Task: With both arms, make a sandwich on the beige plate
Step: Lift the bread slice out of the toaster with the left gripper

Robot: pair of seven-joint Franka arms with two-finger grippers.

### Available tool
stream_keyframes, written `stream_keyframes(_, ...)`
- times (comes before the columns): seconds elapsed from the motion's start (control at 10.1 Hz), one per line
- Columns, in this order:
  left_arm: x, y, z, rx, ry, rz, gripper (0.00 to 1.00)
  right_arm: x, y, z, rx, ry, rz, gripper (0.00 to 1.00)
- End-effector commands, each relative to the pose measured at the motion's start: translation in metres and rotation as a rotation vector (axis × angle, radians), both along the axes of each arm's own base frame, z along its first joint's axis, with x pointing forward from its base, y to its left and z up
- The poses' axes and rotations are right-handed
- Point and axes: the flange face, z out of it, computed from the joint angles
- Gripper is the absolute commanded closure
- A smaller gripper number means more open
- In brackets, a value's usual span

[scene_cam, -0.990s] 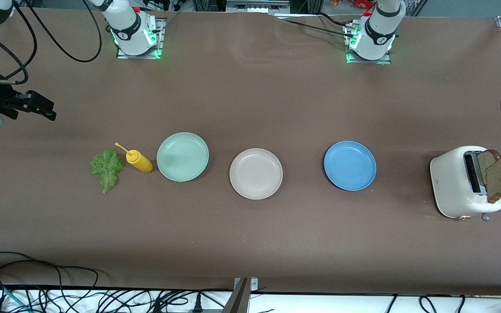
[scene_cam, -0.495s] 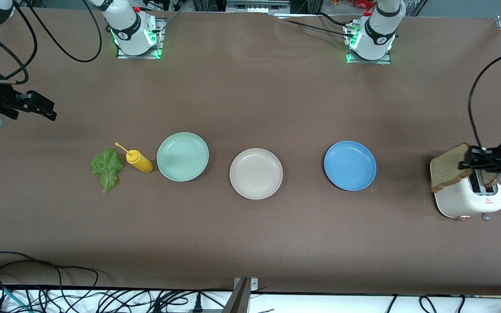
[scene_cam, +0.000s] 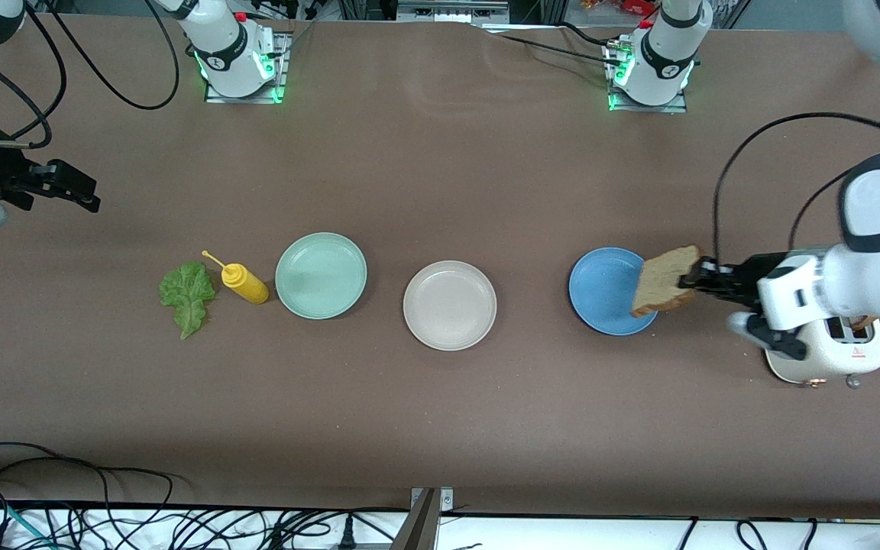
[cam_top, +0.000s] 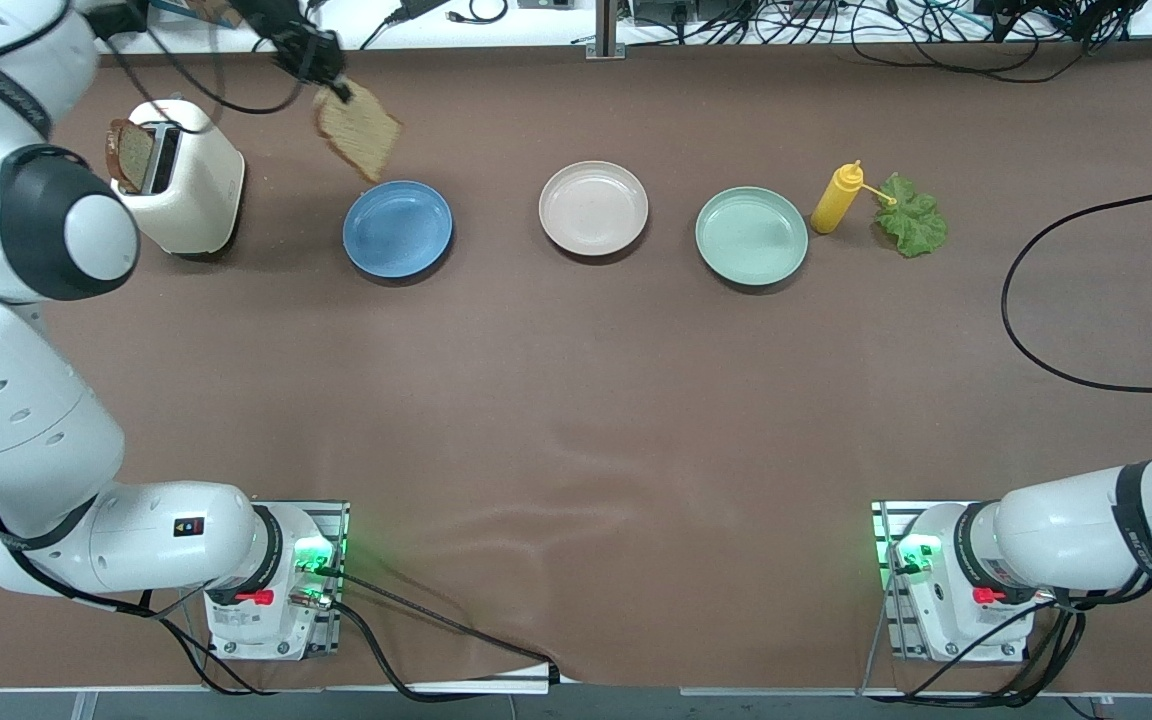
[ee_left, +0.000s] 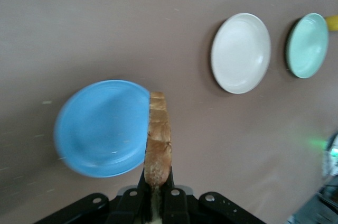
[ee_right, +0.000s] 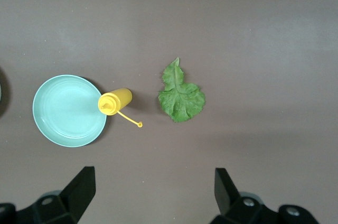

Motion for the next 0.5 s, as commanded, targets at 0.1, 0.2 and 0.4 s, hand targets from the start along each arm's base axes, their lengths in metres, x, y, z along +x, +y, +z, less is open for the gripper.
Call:
stream_keyframes(0.1, 0.008, -0.046, -0.059, -0.248, 0.148, 0.057, 1.0, 0.0, 0.003, 0.005, 0.002, -0.008, 0.011, 0.0)
stream_keyframes(0.2, 0.005, -0.071, -0.074, -0.277, 0.179, 0.041, 1.0, 0.0, 0.003, 0.005, 0.009, -0.008, 0.007, 0.0)
stream_keyframes(0.4, 0.001, -0.103, -0.095, -0.327, 0.256, 0.074, 1.0, 0.0, 0.004, 0.005, 0.004, -0.008, 0.011, 0.0)
